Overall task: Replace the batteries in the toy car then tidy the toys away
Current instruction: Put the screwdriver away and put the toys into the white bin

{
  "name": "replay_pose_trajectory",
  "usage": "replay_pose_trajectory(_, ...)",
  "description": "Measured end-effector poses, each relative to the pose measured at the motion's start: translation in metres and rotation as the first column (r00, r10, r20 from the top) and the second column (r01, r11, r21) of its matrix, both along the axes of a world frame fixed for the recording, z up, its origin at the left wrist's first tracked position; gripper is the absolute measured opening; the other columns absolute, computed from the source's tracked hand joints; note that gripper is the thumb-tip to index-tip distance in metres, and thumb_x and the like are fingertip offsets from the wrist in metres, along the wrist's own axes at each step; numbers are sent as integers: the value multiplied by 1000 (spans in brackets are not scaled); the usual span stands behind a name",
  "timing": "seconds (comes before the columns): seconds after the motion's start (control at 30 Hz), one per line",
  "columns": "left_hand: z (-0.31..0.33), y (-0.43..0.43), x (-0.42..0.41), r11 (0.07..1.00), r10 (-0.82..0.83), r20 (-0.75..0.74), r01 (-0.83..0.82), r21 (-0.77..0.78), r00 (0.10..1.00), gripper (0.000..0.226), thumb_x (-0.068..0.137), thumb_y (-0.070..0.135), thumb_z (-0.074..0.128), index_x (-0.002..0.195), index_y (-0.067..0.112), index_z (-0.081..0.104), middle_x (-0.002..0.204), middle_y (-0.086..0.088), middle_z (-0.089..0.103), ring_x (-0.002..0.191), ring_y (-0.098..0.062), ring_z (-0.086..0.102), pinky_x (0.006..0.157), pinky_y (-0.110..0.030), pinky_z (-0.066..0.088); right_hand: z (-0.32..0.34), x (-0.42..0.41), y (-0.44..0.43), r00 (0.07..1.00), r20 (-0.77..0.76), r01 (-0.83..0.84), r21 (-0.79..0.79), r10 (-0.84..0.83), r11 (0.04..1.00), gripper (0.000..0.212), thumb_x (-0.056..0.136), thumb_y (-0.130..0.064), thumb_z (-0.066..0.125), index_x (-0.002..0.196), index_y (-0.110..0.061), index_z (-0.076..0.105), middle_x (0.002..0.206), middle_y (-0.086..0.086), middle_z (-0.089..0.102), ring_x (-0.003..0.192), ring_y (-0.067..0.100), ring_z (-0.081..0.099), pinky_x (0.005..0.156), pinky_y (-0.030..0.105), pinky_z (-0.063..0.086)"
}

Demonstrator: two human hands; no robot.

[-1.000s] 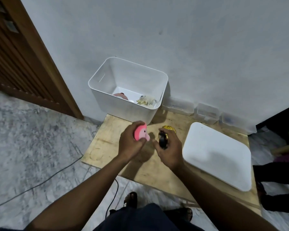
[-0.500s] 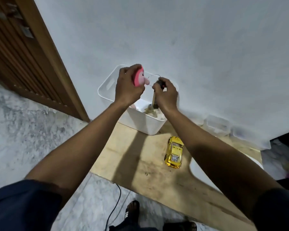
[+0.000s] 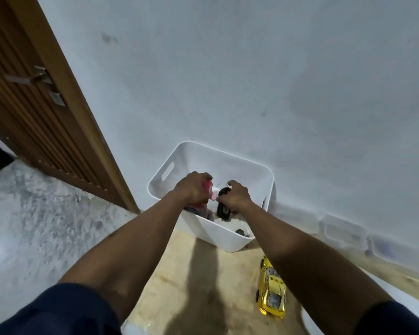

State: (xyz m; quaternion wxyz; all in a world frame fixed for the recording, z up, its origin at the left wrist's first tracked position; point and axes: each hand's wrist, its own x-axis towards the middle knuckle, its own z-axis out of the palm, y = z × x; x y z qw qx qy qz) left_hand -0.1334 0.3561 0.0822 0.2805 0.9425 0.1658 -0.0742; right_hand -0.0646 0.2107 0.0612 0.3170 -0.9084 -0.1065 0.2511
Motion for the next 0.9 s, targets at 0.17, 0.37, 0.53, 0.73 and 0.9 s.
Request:
replay_pose_trajectory(0.17, -11, 5, 7, 998, 7, -85, -13, -66, 996, 70, 81, 43, 73, 145, 30, 47, 137, -3, 59, 125, -22, 55, 94, -31, 44, -6, 5, 4, 999, -36, -24, -55, 22, 998, 80, 83, -34, 69, 152, -22, 30, 147, 10, 44, 116, 35, 60, 71, 38, 59)
replay_pose_trajectory(0.37, -9, 0, 12, 997, 15, -15, -16, -72, 1000, 58, 90, 51, 58, 142, 29, 49, 138, -3, 59, 125, -24, 54, 102, -36, 44, -6, 11, -2, 999, -3, -33, -59, 33, 998, 76, 85, -48, 67, 148, -17, 37, 145, 10, 50, 127, 30, 54, 99, 36, 49)
replay_pose_trajectory(0.53, 0, -12, 20, 998, 36, 49, -33, -59, 998, 53, 92, 45, 61, 141, 31, 50, 134, -5, 61, 126, -24, 55, 104, -41, 45, 11, 11, -8, 996, 84, 25, 34, -27, 999, 53, 84, -35, 71, 132, -18, 56, 127, 7, 64, 109, 23, 64, 88, 30, 50)
replay_pose_trajectory(0.73, 26, -67, 24, 954, 210, 372, -107, -280, 904, 27, 89, 34, 64, 115, 28, 68, 110, 2, 72, 102, -18, 66, 94, -36, 52, 48, -8, -46, 916, 315, 111, 399, -249, 910, 23, 86, -14, 56, 101, -23, 72, 99, -8, 73, 83, 7, 65, 80, 25, 53)
replay_pose_trajectory(0.9, 50, -154, 15, 890, 272, 510, -11, -456, 816, 12, 89, 23, 64, 96, 26, 72, 87, 12, 72, 78, -4, 66, 76, -24, 52, 59, -28, -128, 804, 320, 197, 653, -502, 731, 18, 87, -8, 63, 97, -20, 72, 82, -8, 70, 58, 12, 63, 60, 15, 47)
